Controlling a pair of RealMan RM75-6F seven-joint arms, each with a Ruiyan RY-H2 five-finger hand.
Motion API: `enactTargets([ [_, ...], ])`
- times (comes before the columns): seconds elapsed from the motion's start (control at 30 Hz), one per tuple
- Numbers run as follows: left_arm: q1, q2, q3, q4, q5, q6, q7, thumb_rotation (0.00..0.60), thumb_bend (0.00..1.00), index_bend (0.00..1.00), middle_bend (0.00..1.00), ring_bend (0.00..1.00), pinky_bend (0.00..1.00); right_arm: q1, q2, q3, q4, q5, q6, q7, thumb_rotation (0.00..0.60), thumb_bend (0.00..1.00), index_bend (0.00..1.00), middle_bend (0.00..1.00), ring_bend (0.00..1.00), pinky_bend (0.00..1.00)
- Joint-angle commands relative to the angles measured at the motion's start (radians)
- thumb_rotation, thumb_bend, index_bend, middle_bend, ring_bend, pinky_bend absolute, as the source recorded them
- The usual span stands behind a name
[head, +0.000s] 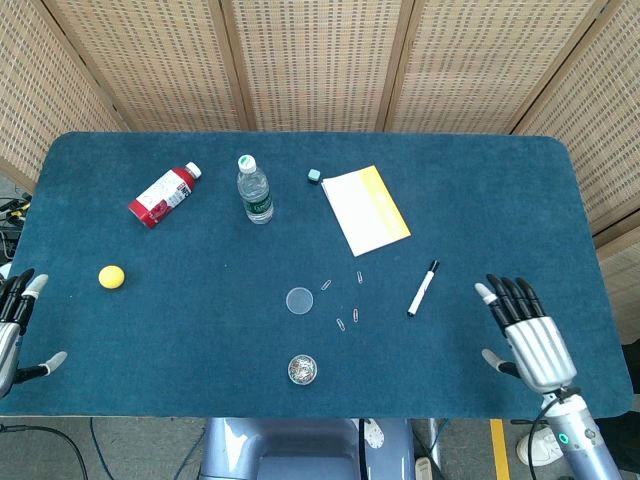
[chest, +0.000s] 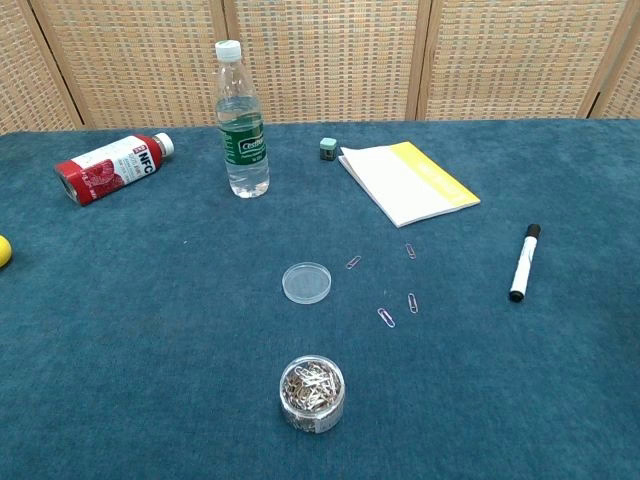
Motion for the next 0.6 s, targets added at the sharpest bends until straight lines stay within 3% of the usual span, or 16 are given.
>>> enactTargets([
  [0.03, -0.004, -0.004, -0.005, 0.000, -0.008, -0.004, 0.006, 0.600, 0.00, 0.00, 0.00, 0.00, 0.00, 0.131, 0.030, 0.012, -0.043, -0.046, -0.182, 0.016, 0.600, 0.54, 0.08, 0.00, 0.00, 0.00],
  [0.13, -0.009, -0.008, -0.009, 0.003, -0.023, -0.015, 0.016, 0.600, 0.00, 0.00, 0.00, 0.00, 0.00, 0.217, 0.028, 0.030, -0.067, -0.035, -0.314, 0.024, 0.600, 0.68, 0.13, 0.00, 0.00, 0.00],
  [0.23, -0.016, -0.013, -0.015, 0.009, -0.045, -0.029, 0.023, 0.600, 0.00, 0.00, 0.00, 0.00, 0.00, 0.311, -0.010, 0.058, -0.067, -0.013, -0.450, 0.005, 0.600, 0.74, 0.17, 0.00, 0.00, 0.00],
  [0.43, -0.028, -0.017, -0.029, 0.016, -0.088, -0.054, 0.024, 0.600, 0.00, 0.00, 0.00, 0.00, 0.00, 0.443, -0.133, 0.114, -0.032, 0.063, -0.626, -0.073, 0.600, 0.78, 0.22, 0.00, 0.00, 0.00],
  [0.6, -0.034, -0.017, -0.032, 0.021, -0.102, -0.066, 0.021, 0.600, 0.00, 0.00, 0.00, 0.00, 0.00, 0.499, -0.236, 0.145, 0.026, 0.163, -0.695, -0.152, 0.600, 0.79, 0.24, 0.00, 0.00, 0.00],
])
